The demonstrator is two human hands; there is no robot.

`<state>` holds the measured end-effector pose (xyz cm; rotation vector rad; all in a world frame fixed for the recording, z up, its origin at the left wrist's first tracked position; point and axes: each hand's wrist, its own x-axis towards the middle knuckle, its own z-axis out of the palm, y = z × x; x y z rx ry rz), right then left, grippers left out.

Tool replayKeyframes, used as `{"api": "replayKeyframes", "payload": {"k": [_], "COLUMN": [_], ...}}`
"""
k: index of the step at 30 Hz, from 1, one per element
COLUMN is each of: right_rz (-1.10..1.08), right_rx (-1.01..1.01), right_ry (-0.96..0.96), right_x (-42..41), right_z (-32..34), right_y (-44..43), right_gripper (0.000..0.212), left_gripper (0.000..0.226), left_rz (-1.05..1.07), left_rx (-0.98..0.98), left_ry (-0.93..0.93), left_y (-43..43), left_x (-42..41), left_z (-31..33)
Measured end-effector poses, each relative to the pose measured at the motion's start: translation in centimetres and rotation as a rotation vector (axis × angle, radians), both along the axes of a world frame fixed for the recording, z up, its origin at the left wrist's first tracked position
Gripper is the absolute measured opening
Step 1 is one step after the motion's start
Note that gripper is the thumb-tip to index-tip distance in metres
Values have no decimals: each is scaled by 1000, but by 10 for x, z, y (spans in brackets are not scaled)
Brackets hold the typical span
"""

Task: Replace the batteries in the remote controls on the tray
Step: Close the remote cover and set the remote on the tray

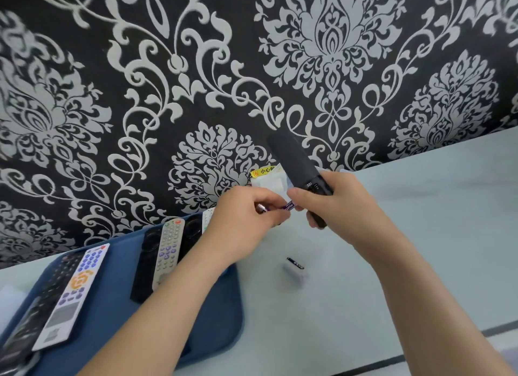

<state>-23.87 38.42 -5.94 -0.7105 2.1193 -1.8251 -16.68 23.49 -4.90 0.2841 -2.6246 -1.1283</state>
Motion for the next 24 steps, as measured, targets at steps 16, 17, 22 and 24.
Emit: {"api": "replayKeyframes", "payload": {"k": [16,17,22,24], "right_rz": [203,212,223,214], "right_rx": [-330,-323,-299,-357], "right_ry": [-419,-427,-422,-497], "right_x": [67,70,82,84], "right_z": [3,1,-9,-11], "right_y": [-94,-101,-115,-117], "right_gripper": [6,7,10,11], "left_gripper": [29,29,30,24], "left_rz": [147,135,105,138], "left_rx": [903,875,772,682], "left_ry": [116,131,178,170], "left_y": [-65,-70,-83,-83], "left_x": [99,105,121,122], "left_z": [0,-2,-9,-9]}}
